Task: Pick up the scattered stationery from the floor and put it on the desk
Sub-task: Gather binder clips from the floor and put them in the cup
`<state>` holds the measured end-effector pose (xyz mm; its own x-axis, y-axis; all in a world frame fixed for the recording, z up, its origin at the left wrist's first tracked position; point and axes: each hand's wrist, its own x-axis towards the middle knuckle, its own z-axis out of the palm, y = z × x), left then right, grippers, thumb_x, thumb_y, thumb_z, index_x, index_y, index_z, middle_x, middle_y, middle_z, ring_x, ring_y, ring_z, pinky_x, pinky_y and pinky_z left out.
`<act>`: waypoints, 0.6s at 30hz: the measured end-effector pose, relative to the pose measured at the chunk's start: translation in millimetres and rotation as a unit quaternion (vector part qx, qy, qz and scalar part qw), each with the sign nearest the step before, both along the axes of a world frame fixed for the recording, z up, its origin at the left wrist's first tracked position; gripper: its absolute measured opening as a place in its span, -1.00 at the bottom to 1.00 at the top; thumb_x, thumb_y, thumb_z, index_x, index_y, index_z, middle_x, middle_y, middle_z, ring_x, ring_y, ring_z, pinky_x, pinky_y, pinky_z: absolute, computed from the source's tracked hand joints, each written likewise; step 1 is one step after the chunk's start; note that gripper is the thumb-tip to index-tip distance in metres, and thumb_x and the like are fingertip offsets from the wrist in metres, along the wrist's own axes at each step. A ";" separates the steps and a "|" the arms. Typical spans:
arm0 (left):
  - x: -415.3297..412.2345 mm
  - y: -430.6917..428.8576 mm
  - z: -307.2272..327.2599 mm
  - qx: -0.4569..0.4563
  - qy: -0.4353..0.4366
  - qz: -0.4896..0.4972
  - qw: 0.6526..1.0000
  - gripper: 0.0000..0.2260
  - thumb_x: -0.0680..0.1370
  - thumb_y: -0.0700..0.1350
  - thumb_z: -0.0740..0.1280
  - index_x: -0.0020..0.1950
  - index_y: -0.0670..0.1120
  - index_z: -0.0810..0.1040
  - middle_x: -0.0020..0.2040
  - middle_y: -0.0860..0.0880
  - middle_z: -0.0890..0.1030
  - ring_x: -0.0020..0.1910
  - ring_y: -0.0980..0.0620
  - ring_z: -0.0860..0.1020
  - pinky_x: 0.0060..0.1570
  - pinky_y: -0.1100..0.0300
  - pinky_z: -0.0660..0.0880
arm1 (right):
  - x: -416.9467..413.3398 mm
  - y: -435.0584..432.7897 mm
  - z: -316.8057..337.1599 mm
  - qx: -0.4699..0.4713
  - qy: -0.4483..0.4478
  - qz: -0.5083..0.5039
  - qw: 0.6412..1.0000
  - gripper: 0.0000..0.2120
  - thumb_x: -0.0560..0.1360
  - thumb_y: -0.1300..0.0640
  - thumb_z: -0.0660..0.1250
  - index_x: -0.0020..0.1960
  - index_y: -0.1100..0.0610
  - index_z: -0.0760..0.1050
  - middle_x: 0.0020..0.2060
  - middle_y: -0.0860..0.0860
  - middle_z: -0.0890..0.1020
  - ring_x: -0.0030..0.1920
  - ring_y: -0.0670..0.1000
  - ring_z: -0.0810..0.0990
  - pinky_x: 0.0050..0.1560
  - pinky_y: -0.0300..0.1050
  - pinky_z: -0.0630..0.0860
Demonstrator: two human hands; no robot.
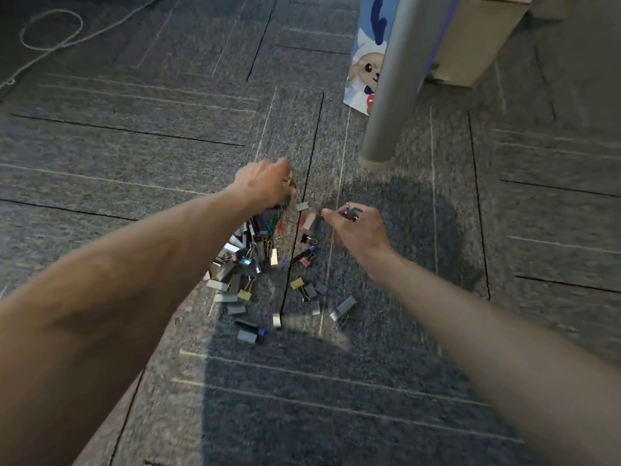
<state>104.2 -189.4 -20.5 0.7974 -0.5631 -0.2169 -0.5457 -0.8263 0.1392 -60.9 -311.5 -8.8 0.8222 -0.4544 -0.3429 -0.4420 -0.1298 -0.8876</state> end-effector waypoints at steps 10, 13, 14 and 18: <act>-47.1 33.9 42.6 -0.555 0.412 0.220 0.688 -0.73 0.57 0.11 0.23 -0.13 -0.08 0.45 -0.35 0.03 0.41 -0.52 0.11 0.25 -0.63 0.30 0.17 | -5.1 0.4 -2.6 0.336 0.040 -0.034 0.941 -0.76 0.54 0.07 0.31 -0.29 0.09 0.43 -0.49 -0.05 0.42 -0.53 -0.10 0.27 -0.55 -0.25 0.15; -79.7 61.5 39.2 -0.599 0.453 0.244 0.613 -0.67 0.59 0.15 0.12 -0.10 -0.08 0.44 -0.31 0.02 0.46 -0.54 0.14 0.22 -0.67 0.34 0.12 | -5.4 10.5 1.1 0.411 0.019 -0.028 0.911 -0.78 0.56 0.10 0.25 -0.26 0.10 0.42 -0.48 -0.06 0.39 -0.53 -0.11 0.26 -0.59 -0.28 0.12; -90.3 71.5 35.9 -0.611 0.460 0.251 0.594 -0.66 0.59 0.14 0.10 -0.09 -0.10 0.47 -0.27 -0.01 0.51 -0.55 0.14 0.22 -0.68 0.37 0.13 | -6.5 15.0 4.2 0.423 0.011 -0.012 0.906 -0.80 0.56 0.12 0.23 -0.24 0.11 0.42 -0.47 -0.06 0.39 -0.52 -0.12 0.27 -0.60 -0.29 0.13; -121.4 103.1 23.9 -0.644 0.503 0.283 0.503 -0.66 0.57 0.09 0.09 -0.03 -0.13 0.50 -0.13 -0.08 0.63 -0.56 0.12 0.29 -0.67 0.38 0.08 | -7.9 31.9 13.9 0.448 -0.001 0.052 0.893 -0.85 0.57 0.17 0.18 -0.16 0.15 0.43 -0.39 -0.03 0.43 -0.49 -0.13 0.33 -0.62 -0.32 0.22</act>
<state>-17.2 -86.3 3.4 0.7606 -0.4982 -0.4163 0.6072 0.3191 0.7277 -68.8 -279.6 5.1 0.8452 0.0791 -0.5286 -0.4665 0.5920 -0.6572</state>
